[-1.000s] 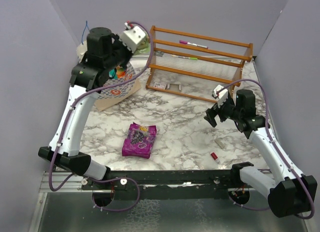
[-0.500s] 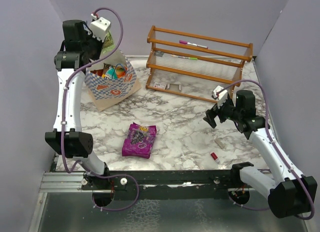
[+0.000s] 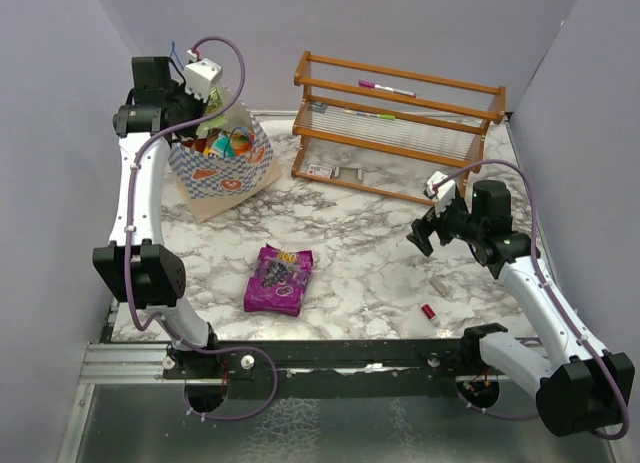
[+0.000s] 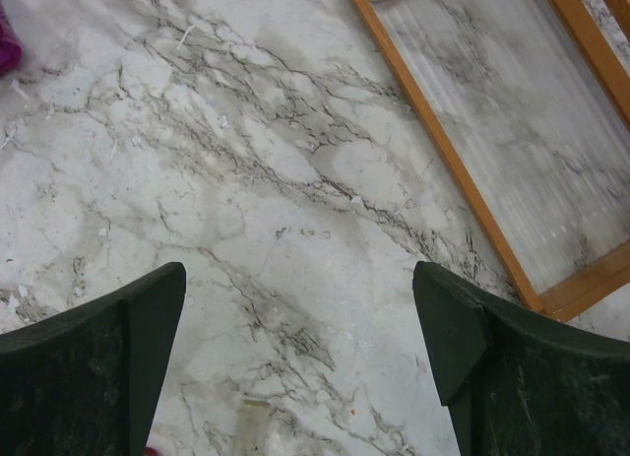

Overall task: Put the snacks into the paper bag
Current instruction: Place the snack in the paper bag.

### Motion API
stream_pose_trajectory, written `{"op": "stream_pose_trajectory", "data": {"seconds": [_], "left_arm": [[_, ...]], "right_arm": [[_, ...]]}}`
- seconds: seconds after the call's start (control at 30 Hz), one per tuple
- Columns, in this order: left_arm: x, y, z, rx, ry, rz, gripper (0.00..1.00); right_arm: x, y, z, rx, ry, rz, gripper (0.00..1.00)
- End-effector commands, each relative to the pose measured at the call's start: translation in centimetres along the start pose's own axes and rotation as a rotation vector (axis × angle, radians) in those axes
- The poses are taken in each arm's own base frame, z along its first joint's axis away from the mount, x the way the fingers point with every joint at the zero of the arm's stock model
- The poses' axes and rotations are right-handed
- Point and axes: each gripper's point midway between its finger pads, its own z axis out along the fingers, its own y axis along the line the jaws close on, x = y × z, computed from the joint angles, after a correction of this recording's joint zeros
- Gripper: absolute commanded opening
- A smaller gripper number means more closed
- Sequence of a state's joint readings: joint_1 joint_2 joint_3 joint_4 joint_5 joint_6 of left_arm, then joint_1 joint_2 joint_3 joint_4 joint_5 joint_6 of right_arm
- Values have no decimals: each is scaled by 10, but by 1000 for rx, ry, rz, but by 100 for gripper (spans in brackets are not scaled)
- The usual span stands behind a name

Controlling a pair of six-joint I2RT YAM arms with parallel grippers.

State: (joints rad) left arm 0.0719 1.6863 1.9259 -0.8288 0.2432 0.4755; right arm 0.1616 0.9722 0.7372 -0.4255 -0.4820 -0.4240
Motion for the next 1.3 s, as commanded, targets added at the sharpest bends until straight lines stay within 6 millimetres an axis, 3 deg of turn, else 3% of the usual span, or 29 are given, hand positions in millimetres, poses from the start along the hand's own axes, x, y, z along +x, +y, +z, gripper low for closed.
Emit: {"op": "stream_pose_trajectory", "data": {"seconds": [0.0,0.77,1.27], "left_arm": [[18,-4,18,38,48,11,0],[48,-9,44,75,125,27,0],[57,-11,55,103,155,34,0]], "right_arm": [[-1,0,0,-4,-16,-18,100],[3,0,-1,3,-11,-26,100],[6,1,0,0,-2,-29,100]]}}
